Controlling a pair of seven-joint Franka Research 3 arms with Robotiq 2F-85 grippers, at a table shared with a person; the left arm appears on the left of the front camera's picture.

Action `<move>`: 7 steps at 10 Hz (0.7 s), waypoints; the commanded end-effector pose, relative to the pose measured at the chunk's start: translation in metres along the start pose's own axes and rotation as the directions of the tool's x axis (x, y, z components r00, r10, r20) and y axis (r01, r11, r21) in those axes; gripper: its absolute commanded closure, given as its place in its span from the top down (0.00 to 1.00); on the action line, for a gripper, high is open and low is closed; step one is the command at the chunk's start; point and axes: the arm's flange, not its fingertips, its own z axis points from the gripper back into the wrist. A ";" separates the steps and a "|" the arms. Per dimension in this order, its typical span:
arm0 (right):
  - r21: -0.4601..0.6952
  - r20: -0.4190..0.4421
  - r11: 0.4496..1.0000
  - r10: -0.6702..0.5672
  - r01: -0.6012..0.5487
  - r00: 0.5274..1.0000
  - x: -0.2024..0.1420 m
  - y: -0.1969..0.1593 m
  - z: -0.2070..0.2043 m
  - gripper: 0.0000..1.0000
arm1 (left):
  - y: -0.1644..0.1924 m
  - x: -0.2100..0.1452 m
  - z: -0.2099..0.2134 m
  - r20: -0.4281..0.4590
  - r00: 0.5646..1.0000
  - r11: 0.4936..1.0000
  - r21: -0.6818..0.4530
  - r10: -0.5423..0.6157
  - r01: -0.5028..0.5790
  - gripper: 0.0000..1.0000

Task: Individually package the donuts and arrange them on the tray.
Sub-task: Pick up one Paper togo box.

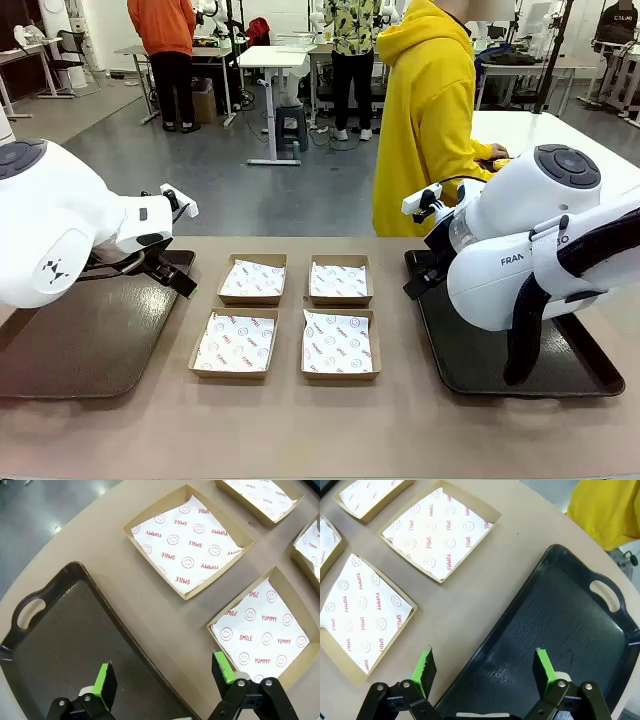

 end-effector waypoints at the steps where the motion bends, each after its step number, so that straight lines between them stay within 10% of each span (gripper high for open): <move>1: 0.000 0.000 1.000 0.000 0.000 1.000 0.000 0.000 0.000 1.00 | 0.000 0.000 0.000 0.000 1.000 1.000 0.000 0.000 0.000 1.00; 7: 0.000 0.000 1.000 0.000 0.000 1.000 0.000 0.000 0.000 1.00 | 0.000 0.000 0.000 0.000 1.000 1.000 0.000 0.000 0.000 1.00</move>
